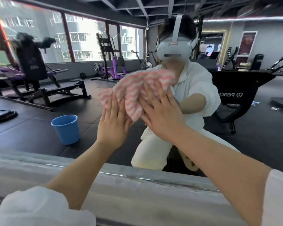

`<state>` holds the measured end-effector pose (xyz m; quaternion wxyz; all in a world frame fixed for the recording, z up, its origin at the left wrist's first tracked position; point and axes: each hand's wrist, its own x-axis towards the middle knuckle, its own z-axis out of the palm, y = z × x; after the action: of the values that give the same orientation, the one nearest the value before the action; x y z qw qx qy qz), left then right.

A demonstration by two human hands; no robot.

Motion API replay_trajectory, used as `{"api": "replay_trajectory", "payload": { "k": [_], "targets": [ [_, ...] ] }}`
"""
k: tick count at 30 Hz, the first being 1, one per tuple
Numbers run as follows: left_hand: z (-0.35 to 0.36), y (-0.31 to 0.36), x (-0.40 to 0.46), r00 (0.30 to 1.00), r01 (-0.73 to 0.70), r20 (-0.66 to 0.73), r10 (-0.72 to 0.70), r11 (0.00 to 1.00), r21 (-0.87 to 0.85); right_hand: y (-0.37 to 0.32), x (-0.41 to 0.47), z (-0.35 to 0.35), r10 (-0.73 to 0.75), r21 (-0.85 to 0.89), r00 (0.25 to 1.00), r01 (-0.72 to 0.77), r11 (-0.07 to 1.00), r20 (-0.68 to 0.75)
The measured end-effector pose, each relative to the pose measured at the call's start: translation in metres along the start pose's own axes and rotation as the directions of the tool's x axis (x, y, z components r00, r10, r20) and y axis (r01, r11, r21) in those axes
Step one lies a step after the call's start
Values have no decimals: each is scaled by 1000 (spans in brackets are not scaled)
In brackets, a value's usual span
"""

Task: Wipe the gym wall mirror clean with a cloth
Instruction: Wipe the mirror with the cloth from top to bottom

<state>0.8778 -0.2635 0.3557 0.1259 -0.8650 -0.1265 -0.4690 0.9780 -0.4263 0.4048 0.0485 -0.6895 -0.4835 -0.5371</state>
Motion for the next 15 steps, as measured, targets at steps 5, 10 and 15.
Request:
{"api": "replay_trajectory", "payload": {
  "k": [5,10,15],
  "targets": [
    [27,11,-51,978,208,26,-206,961,-181,-30,-33,23,-95,-66,991,102,993,97],
    [67,58,-139,823,567,285,-491,716,-407,-73,-115,49,-242,-45,913,271,961,327],
    [89,113,-178,771,635,422,-477,628,-450,-88,-177,60,-271,-11,812,323,946,517]
  ]
}}
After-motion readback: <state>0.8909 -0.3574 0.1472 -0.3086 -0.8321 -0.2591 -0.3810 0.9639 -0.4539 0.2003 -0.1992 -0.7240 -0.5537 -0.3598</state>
